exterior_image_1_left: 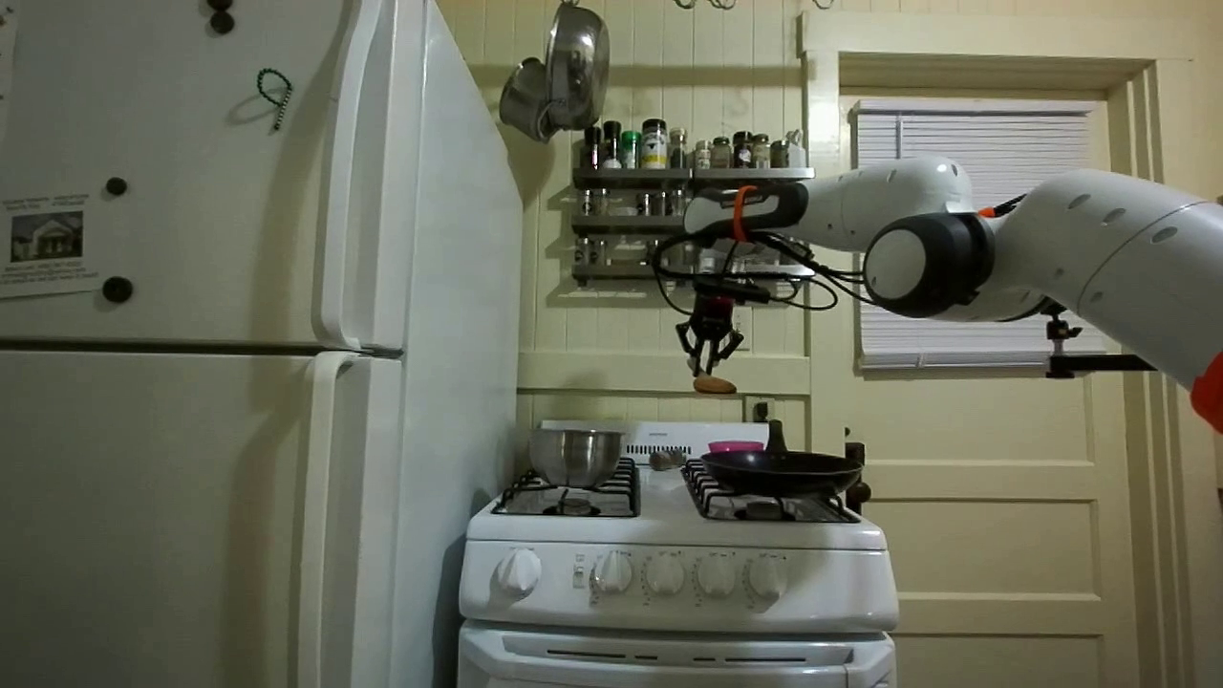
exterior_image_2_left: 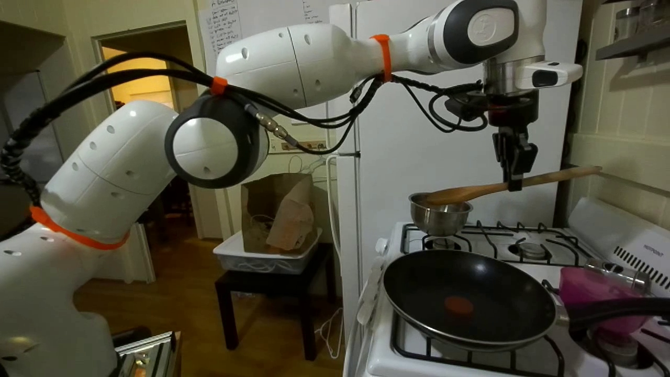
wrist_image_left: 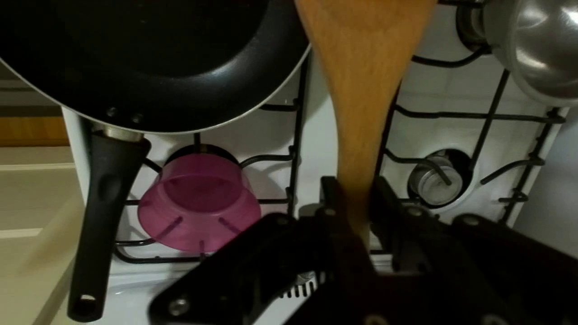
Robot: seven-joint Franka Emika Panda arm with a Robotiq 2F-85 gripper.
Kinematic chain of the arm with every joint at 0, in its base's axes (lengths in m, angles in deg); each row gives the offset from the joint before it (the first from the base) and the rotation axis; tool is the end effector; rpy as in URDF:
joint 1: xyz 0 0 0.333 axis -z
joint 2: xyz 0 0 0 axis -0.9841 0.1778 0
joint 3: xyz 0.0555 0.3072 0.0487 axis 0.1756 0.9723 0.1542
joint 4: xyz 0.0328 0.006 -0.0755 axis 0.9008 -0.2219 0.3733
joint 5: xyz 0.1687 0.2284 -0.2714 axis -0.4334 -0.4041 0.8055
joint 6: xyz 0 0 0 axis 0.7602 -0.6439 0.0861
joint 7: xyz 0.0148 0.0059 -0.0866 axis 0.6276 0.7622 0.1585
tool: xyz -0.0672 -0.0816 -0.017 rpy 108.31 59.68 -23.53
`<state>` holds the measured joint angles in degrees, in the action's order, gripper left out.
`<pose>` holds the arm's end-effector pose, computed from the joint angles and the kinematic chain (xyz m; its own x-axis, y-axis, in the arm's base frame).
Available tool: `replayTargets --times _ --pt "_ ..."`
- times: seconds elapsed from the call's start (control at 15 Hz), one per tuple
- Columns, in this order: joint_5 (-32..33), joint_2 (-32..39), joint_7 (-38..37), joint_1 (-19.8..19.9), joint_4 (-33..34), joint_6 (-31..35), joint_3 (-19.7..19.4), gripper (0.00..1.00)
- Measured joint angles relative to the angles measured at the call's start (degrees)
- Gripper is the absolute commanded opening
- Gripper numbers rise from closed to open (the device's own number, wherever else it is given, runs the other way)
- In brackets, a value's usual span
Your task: Use the wooden spoon to stir the black pan.
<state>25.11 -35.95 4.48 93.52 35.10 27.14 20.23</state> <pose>0.7296 -0.1811 0.5566 0.8140 -0.5624 0.1454 -0.5483 -0.8265 -0.1277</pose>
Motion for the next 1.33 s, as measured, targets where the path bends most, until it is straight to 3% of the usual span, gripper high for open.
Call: replayTargets --times 0.47,0.53,0.73,0.8,1.33 --pt "-0.23 -0.28 -10.13 2.69 -3.61 3.77 -0.92 0.05" --pt "-0.05 -0.74 -11.88 2.71 -4.78 5.22 -1.39 0.22" --pt "-0.02 -2.53 -13.5 2.74 -8.0 7.68 -2.21 0.22" --pt "-0.02 -2.96 -13.68 2.74 -8.49 7.69 -2.24 0.05" --pt "1.38 -4.67 -14.38 2.11 -11.5 2.58 -2.57 0.05"
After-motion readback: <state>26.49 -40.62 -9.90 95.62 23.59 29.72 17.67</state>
